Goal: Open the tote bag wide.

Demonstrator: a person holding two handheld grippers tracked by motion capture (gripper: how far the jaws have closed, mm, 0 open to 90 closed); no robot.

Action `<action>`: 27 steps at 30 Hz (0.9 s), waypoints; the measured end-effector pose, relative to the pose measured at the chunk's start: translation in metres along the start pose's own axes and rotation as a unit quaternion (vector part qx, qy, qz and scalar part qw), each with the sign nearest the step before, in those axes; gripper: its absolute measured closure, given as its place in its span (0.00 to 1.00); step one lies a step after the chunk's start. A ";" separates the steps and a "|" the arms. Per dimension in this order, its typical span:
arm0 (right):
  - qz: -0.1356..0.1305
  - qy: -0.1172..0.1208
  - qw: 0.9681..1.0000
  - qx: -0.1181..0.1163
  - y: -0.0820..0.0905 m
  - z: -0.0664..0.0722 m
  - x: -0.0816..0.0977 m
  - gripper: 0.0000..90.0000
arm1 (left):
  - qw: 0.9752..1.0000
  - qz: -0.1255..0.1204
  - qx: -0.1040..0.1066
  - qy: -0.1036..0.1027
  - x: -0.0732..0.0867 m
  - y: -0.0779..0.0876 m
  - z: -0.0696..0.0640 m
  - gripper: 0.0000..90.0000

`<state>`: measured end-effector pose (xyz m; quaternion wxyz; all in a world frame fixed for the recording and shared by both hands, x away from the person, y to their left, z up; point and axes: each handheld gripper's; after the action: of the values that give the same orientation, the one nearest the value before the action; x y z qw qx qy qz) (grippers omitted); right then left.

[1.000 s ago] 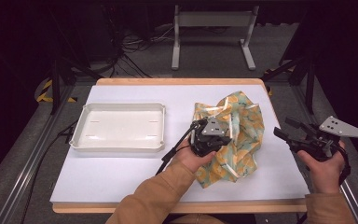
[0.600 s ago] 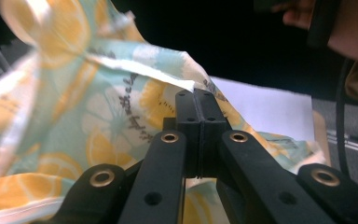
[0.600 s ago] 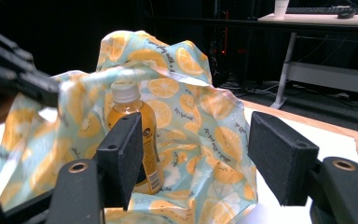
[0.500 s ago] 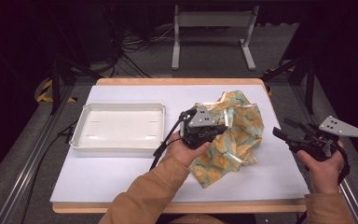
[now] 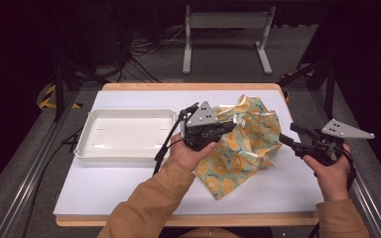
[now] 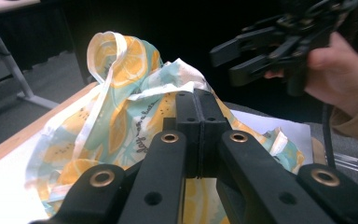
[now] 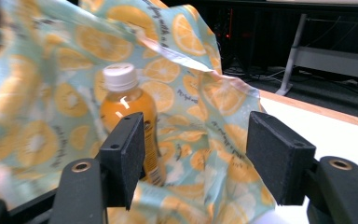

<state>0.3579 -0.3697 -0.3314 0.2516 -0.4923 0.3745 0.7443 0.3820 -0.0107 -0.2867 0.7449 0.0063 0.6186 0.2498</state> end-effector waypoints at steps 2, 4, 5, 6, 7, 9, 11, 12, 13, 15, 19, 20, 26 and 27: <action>0.009 0.007 1.000 0.000 -0.016 -0.003 -0.008 0.42 | 1.000 -0.003 -0.001 -0.003 -0.002 0.002 0.000 1.00; 0.012 0.017 1.000 0.009 -0.027 -0.005 -0.014 0.42 | 1.000 -0.005 -0.004 -0.007 -0.003 0.005 0.000 1.00; 0.013 0.020 1.000 0.012 -0.032 -0.006 -0.017 0.42 | 1.000 -0.008 -0.005 -0.004 -0.003 0.006 0.000 1.00; 0.013 0.021 1.000 0.009 -0.037 -0.009 -0.019 0.43 | 1.000 -0.010 -0.003 -0.002 -0.003 0.008 0.001 1.00; 0.009 0.027 1.000 0.003 -0.042 -0.013 -0.022 0.43 | 1.000 -0.013 -0.005 -0.003 -0.002 0.009 0.002 1.00; 0.010 0.025 1.000 0.003 -0.051 -0.017 -0.025 0.43 | 1.000 -0.016 -0.005 -0.001 -0.002 0.011 0.003 1.00; 0.012 0.026 1.000 0.002 -0.054 -0.018 -0.026 0.43 | 1.000 -0.018 -0.006 -0.002 -0.002 0.012 0.003 1.00; 0.011 0.030 0.999 -0.001 -0.060 -0.018 -0.027 0.44 | 1.000 -0.019 -0.008 -0.002 -0.002 0.013 0.003 1.00; 0.013 0.035 0.999 -0.001 -0.063 -0.018 -0.028 0.51 | 1.000 -0.019 -0.008 -0.003 -0.001 0.015 0.004 1.00; 0.012 0.054 0.998 0.002 -0.066 -0.016 -0.029 0.66 | 1.000 -0.018 -0.013 -0.002 0.000 0.018 0.005 1.00; 0.002 0.058 0.998 -0.003 -0.069 -0.012 -0.034 0.90 | 1.000 -0.018 -0.024 0.004 0.006 0.025 0.009 1.00; 0.002 0.059 0.998 -0.001 -0.071 -0.011 -0.035 0.92 | 0.999 -0.018 -0.029 0.004 0.008 0.027 0.011 1.00; 0.002 0.049 0.999 -0.016 -0.086 -0.009 -0.043 0.94 | 0.999 -0.006 -0.050 0.018 0.020 0.033 0.021 1.00; 0.001 0.050 0.999 -0.018 -0.089 -0.009 -0.044 0.94 | 0.998 -0.002 -0.057 0.017 0.022 0.035 0.023 1.00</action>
<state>0.4454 -0.3244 -0.3203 0.2226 -0.5327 0.3736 0.7260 0.3927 0.0349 -0.2908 0.7339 -0.0416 0.6160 0.2832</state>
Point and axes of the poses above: each handheld gripper's, and its own axes: y roughly backward along the jaws, x roughly out of its underside, z roughly to its left, and after that the axes turned 13 degrees about -y, right-handed
